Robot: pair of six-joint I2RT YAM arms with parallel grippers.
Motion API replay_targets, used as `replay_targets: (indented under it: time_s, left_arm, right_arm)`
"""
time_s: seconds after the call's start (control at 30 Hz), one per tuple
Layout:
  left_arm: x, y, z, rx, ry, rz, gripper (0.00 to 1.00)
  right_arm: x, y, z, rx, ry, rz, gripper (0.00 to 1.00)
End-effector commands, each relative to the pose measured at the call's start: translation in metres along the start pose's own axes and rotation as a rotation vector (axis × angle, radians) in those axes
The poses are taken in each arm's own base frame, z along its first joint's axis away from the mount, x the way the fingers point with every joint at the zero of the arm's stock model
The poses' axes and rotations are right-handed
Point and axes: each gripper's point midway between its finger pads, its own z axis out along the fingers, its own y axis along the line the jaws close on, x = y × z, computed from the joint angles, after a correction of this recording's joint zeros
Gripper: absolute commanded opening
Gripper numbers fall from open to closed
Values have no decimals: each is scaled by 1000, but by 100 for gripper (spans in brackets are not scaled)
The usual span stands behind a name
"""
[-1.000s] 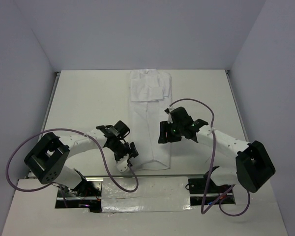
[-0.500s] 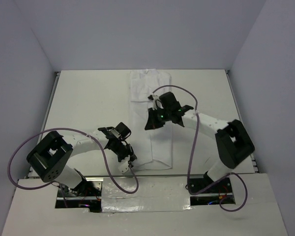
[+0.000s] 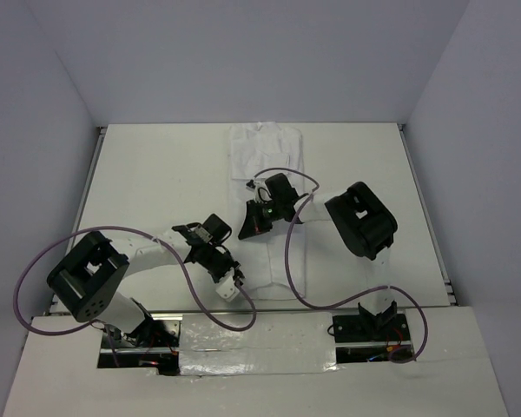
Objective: Fold and stack the long sleeve shirts
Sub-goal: Fold the shirt
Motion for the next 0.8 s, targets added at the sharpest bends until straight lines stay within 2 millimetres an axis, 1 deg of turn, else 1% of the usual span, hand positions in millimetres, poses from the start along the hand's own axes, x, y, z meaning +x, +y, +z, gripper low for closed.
replay_targets:
  time_s: [0.0, 0.07, 0.1, 0.13, 0.2, 0.23, 0.27, 0.3, 0.33, 0.37, 0.43, 0.47, 0.53, 0.57, 0.6, 0.63, 0.67, 0.7, 0.73, 0.77]
  left_arm:
    - [-8, 17, -2, -63, -67, -91, 23]
    - [-4, 25, -9, -106, -80, -206, 22]
    - [-5, 35, -13, -136, -100, -220, 22]
    - [0, 40, -20, -162, -103, -256, 22]
    - [2, 46, -26, -186, -129, -323, 22]
    - [3, 58, -33, -218, -141, -338, 21]
    - [3, 61, -35, -225, -149, -390, 21]
    - [4, 68, -38, -235, -152, -406, 21]
    - [5, 73, -41, -247, -161, -429, 20]
    - [5, 76, -44, -257, -173, -494, 19]
    - [8, 88, -51, -286, -195, -541, 17]
    - [8, 90, -53, -291, -204, -588, 17]
    - [10, 96, -57, -302, -212, -619, 16]
    - [11, 97, -55, -301, -218, -656, 16]
    - [12, 101, -58, -309, -220, -663, 16]
    - [12, 102, -58, -311, -223, -680, 16]
    - [14, 103, -57, -310, -230, -716, 15]
    - [15, 107, -59, -315, -234, -719, 15]
    - [16, 108, -60, -313, -235, -730, 14]
    - [18, 108, -60, -307, -236, -745, 14]
  right_arm:
    - [2, 0, 9, -42, -21, 19, 0]
    - [9, -6, 7, -35, -22, 48, 0]
    - [9, -8, 6, -28, -30, 50, 0]
    - [10, -10, 6, -16, -27, 57, 0]
    - [8, -15, 7, 9, -26, 51, 0]
    - [8, -18, 8, 24, -22, 56, 0]
    - [6, -18, 9, 23, -24, 54, 0]
    - [5, -18, 9, 22, -25, 49, 0]
    - [4, -17, 9, 20, -25, 48, 0]
    - [2, -15, 8, 18, -29, 41, 0]
    - [-2, -11, 4, 21, -37, 21, 0]
    - [-9, -4, 0, 15, -52, -5, 0]
    - [-13, 0, -4, 22, -56, -33, 0]
    - [-22, 7, -8, 21, -70, -58, 1]
    - [-24, 8, -9, 26, -67, -69, 2]
    - [-24, 10, -13, 36, -55, -86, 7]
    - [-34, 14, -16, 43, -72, -109, 11]
    - [-35, 16, -19, 55, -62, -109, 20]
    - [-46, 26, -26, 53, -82, -151, 26]
    - [-51, 24, -33, 76, -86, -145, 38]
